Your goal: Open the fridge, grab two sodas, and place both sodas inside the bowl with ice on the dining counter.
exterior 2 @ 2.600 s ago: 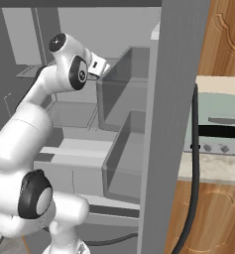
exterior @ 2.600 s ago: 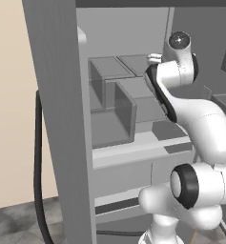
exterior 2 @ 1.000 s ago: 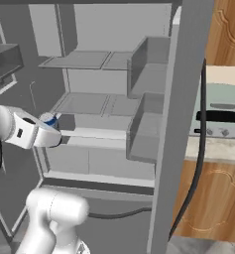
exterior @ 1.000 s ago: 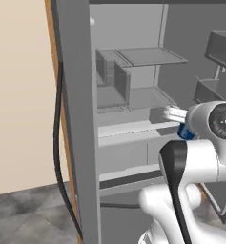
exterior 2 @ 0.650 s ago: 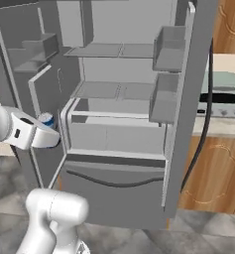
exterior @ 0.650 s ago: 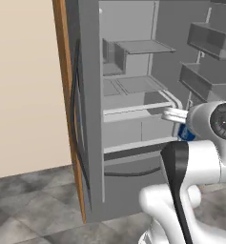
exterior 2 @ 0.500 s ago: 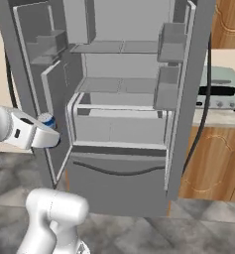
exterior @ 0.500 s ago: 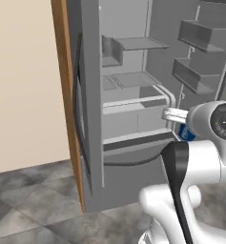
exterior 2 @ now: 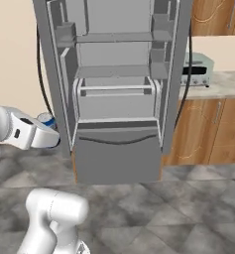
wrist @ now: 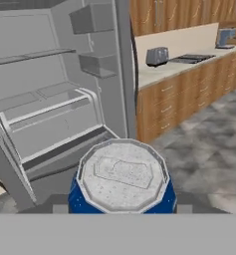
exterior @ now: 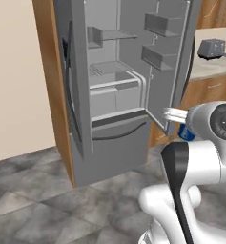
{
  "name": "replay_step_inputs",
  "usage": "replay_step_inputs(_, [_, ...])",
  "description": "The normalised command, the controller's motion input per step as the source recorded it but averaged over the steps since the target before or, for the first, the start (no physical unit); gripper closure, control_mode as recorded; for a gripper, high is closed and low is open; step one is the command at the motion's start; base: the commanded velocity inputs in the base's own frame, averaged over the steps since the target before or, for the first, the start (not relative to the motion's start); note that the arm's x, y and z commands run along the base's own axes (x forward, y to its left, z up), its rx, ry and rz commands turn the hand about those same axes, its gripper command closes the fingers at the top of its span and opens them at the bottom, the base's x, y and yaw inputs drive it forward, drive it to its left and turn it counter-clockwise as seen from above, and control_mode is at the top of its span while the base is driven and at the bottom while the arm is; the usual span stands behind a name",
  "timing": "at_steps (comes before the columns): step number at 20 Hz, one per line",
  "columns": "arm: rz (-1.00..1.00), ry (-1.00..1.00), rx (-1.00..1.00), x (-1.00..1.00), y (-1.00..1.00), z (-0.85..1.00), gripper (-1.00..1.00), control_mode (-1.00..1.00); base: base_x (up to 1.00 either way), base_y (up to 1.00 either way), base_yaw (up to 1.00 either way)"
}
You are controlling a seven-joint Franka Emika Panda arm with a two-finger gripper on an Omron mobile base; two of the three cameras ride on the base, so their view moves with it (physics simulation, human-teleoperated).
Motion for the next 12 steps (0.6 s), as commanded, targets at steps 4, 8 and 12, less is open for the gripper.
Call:
replay_step_inputs(4, [0.0,0.0,0.0,0.0,0.0,0.0,1.0,1.0,-1.0,0.0,-0.19])
replay_step_inputs(8, [0.0,0.0,0.0,0.0,0.0,0.0,1.0,1.0,-1.0,-0.06,-0.15])
replay_step_inputs(12, [0.0,0.0,0.0,0.0,0.0,0.0,1.0,1.0,-1.0,-0.17,-0.14])
